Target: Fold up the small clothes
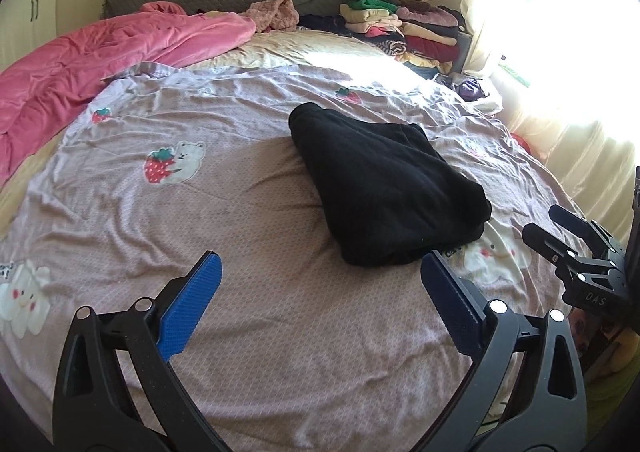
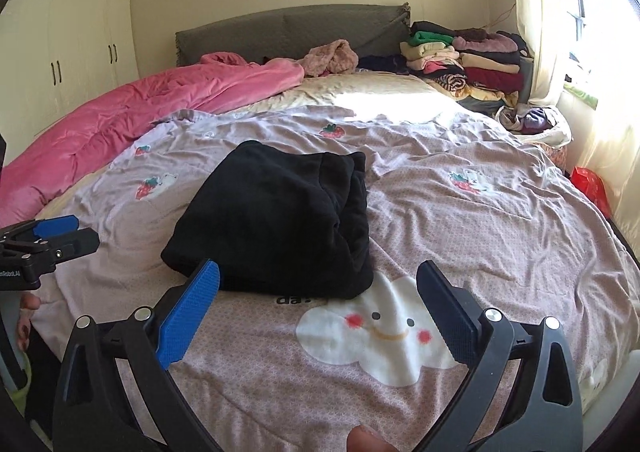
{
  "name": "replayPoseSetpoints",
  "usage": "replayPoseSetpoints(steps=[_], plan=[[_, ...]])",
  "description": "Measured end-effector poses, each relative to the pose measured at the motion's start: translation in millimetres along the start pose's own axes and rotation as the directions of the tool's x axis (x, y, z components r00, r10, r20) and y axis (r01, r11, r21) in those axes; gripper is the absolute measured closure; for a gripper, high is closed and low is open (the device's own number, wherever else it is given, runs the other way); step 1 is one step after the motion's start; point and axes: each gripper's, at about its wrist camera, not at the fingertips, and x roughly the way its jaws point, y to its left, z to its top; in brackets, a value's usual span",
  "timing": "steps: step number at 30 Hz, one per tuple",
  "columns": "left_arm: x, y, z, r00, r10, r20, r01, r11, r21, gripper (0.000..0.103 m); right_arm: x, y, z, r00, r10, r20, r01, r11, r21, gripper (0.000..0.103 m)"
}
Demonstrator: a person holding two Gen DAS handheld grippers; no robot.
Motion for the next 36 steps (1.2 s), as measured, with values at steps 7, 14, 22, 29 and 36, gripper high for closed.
replayPoseSetpoints(steps=[7, 14, 22, 29, 36], plan=[[-4, 9, -18, 1.000, 0.008, -0.021, -0.009, 1.000, -0.008, 0.009, -9, 8, -12, 1.000, 0.005, -0.006, -0.005, 1.000, 0.013, 0.005], [-2, 17, -37, 0.998, 0.031, -0.051, -0.032, 0.999, -0.012, 0.009, -7, 16, -29, 0.999, 0.008, -0.048, -0.007, 1.000, 0.027, 0.005], [0, 18, -45, 0.998, 0.031, -0.048, -0.032, 0.999, -0.028, 0.009, -2, 21, -50, 0.996, -0.028, -0.084, 0.030, 0.999, 0.031, 0.005], [2, 17, -48, 0.999, 0.022, -0.039, -0.023, 0.999, -0.037, 0.009, -4, 26, -56, 0.998, -0.046, -0.053, 0.047, 0.999, 0.014, 0.005], [5, 13, -53, 0.999, 0.026, -0.022, -0.027, 0.999, -0.028, 0.009, -1, 29, -63, 0.997, -0.072, -0.028, 0.073, 0.997, 0.012, 0.005]])
